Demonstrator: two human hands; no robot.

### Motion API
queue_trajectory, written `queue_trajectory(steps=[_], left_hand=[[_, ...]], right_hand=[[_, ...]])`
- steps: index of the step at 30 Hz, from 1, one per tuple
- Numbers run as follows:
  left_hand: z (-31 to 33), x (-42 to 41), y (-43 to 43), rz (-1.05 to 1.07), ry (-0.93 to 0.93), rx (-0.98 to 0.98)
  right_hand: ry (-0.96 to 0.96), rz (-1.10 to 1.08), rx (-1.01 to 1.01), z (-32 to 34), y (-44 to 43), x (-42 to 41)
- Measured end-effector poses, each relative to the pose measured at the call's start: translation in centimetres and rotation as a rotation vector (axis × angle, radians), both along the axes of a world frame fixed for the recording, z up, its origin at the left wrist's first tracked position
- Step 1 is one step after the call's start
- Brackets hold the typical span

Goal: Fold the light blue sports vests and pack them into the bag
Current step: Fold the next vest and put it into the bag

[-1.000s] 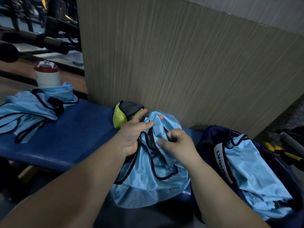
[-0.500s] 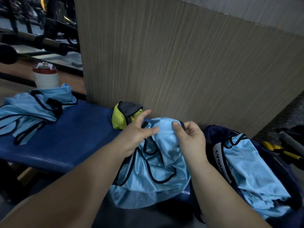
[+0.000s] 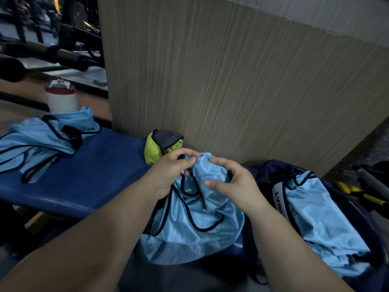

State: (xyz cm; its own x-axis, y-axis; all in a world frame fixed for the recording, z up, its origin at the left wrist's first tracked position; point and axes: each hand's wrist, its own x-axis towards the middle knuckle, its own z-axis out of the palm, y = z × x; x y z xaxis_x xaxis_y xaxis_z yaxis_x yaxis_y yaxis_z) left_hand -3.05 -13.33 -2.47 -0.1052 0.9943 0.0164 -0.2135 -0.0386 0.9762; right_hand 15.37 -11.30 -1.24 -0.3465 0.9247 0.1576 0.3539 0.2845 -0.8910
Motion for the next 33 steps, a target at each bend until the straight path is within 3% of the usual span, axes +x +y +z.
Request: queue_trajectory(steps=[2, 7, 10, 14, 17, 25, 33], left_hand=[[0.1, 0.0, -0.1, 0.0, 0.013, 0.003], [0.1, -0.2, -0.7, -0.209, 0.416, 0.133], [0.2, -0.1, -0.5, -0.159, 0.514, 0.171], [0.8, -1.0, -0.4, -0.097, 0.424, 0.144], [1.1, -1.0, -0.9, -0.095, 0.389, 0.142], [3.2, -0.1, -3.1, 0.03, 0.519, 0.108], [9.9, 0.3, -5.6, -0.067, 0.409, 0.043]], right_hand=[[-0.128, -0.098, 0.108, -0.1, 0.0, 0.0], [-0.041, -0.187, 0.202, -0.3, 0.5, 0.0], [-0.098, -0.236, 0.331, 0.1, 0.7, 0.2], [-0.07, -0.236, 0.425, 0.9, 0.8, 0.6], [-0.017, -0.138, 0.37, 1.5, 0.3, 0.8], [0.035, -0.093, 0.247, 4.3, -1.9, 1.4], [0.218, -0.182, 0.212, 10.4, -4.7, 2.9]])
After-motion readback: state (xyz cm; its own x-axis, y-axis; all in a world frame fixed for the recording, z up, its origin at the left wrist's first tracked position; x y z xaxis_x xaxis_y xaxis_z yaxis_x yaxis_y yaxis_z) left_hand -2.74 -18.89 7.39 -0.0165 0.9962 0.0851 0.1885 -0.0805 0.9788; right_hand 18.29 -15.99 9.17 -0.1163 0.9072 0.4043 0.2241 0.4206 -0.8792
